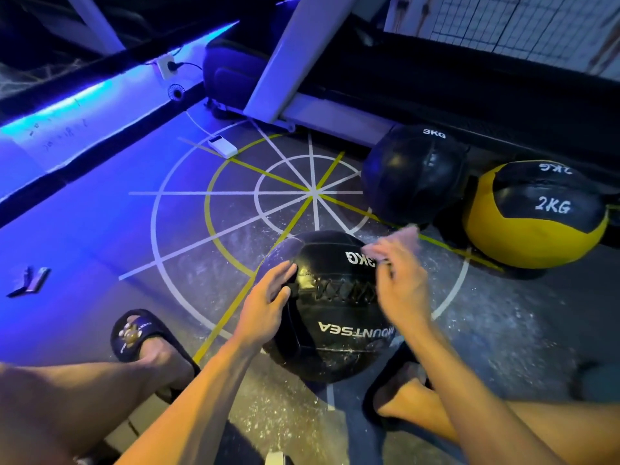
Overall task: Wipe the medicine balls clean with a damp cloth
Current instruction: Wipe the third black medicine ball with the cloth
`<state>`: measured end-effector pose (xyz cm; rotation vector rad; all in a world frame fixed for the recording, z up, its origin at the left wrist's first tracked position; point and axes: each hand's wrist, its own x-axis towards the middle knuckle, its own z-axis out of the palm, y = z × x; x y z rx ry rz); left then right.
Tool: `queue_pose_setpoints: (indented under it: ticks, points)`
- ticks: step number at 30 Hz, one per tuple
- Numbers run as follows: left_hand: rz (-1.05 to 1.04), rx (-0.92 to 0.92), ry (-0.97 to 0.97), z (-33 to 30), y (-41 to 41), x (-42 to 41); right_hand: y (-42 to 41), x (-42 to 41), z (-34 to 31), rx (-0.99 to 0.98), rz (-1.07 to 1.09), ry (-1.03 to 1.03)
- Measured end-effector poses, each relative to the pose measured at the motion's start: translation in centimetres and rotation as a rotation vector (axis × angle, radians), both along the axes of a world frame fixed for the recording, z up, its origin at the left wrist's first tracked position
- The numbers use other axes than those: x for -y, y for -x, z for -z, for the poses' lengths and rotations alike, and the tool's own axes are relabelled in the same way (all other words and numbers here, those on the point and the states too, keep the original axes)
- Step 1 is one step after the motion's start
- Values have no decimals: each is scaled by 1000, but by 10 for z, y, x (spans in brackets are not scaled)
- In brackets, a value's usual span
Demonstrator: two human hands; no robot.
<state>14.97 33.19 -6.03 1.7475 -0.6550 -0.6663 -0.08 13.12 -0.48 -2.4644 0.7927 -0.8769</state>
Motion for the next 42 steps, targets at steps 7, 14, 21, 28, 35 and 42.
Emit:
queue_pose_setpoints:
  ticks: [7, 14, 21, 28, 35, 42]
  points:
    - [35, -42, -69, -4, -16, 16, 27, -85, 64, -404, -684, 160]
    - [20, -335, 21, -29, -16, 39, 2, -56, 50, -8, -150, -152]
    - [17, -355, 17, -32, -28, 43, 34, -100, 80, -384, -610, 104]
    - [57, 1, -249, -31, -58, 43, 63, -53, 36, 92, -45, -505]
    - [283, 447, -446, -23, -65, 26, 50, -27, 19, 419, 480, -810]
    - [264, 432, -529, -33, -70, 41, -39, -87, 18, 166, -70, -251]
